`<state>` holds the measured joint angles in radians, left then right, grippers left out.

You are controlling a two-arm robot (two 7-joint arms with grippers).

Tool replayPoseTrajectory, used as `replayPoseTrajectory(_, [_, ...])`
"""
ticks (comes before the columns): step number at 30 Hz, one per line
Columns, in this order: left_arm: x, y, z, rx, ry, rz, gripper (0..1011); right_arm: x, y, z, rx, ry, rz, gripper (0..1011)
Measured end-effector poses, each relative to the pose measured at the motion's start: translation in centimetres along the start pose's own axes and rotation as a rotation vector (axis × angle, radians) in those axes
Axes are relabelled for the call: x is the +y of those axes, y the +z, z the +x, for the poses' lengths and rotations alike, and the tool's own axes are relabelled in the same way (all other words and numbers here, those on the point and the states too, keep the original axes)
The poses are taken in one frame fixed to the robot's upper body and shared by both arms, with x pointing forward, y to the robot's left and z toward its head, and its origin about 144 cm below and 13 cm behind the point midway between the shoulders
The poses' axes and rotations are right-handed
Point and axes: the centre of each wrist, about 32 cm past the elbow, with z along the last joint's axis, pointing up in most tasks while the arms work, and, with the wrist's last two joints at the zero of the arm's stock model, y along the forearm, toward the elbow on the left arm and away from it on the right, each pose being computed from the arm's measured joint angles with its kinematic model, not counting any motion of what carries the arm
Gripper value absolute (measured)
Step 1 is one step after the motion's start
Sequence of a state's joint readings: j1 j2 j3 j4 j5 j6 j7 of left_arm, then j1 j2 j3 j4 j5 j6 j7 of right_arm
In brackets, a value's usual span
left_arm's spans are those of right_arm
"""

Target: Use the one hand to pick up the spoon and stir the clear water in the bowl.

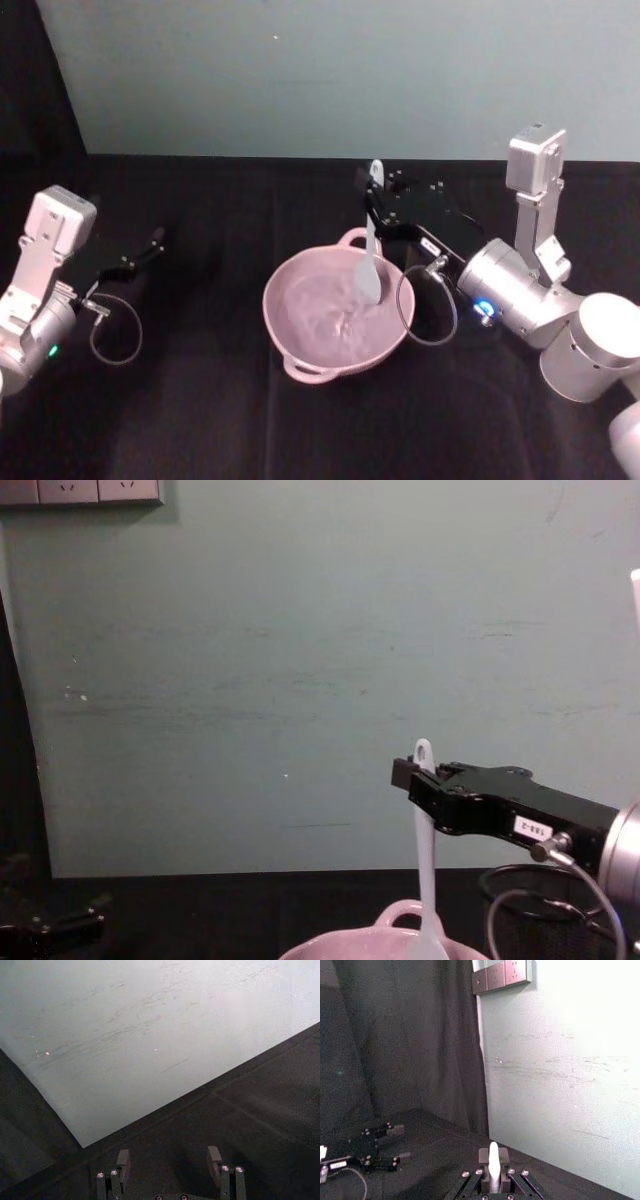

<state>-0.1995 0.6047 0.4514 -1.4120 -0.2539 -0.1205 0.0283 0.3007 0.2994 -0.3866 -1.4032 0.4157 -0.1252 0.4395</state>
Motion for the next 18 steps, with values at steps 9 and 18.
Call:
replayPoseTrajectory(9, [0.0, 0.0, 0.0, 0.000, 0.000, 0.000, 1011, -0.8, 0.5, -1.1, -0.018, 0.035, -0.028, 113])
replayPoseTrajectory(18, [0.0, 0.0, 0.0, 0.000, 0.000, 0.000, 1011, 0.0, 0.6, -3.7, -0.006, 0.129, -0.037, 113])
